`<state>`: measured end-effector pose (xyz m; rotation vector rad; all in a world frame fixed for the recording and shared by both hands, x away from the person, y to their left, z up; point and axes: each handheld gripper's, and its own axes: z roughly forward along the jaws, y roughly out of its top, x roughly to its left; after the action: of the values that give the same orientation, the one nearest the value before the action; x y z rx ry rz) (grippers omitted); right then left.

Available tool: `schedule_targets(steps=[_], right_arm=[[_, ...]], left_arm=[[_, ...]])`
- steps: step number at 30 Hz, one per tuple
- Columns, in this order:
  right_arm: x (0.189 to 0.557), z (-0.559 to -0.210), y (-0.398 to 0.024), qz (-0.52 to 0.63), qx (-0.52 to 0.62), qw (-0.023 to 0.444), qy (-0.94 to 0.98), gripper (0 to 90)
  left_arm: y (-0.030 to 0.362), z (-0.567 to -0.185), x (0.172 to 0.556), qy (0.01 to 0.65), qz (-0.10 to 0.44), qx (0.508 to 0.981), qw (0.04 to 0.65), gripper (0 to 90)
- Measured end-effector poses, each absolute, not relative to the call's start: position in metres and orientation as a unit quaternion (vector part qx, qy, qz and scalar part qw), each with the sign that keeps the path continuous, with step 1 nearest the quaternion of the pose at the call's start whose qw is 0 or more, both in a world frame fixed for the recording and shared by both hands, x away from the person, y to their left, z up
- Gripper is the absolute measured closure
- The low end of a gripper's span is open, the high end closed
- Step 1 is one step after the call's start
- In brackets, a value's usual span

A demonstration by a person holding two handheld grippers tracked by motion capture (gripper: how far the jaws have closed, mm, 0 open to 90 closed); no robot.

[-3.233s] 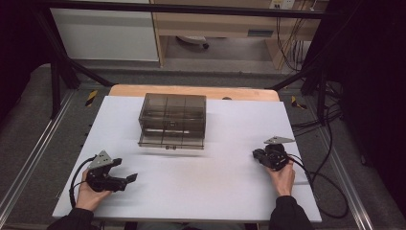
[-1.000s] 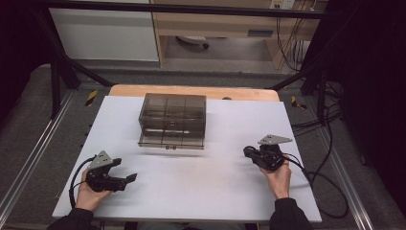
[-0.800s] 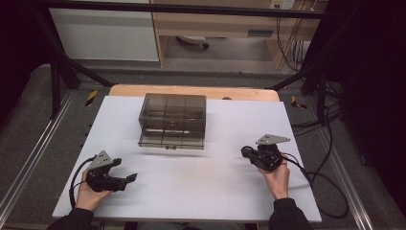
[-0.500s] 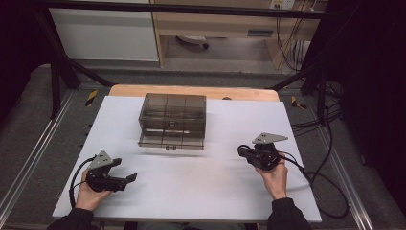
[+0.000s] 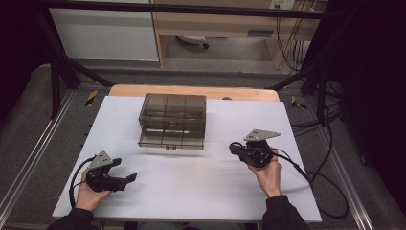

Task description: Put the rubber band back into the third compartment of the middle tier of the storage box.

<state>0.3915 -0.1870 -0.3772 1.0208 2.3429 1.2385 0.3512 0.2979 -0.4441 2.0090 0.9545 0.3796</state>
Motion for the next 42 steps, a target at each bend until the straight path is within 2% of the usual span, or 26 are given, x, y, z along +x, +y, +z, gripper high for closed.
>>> schedule_targets(steps=[42], right_arm=[[0.417,-0.366,-0.118,0.45,0.335,0.138,0.816,87.8]], left_arm=[[0.299,-0.444,0.351,0.382,0.152,0.804,0.43,9.0]])
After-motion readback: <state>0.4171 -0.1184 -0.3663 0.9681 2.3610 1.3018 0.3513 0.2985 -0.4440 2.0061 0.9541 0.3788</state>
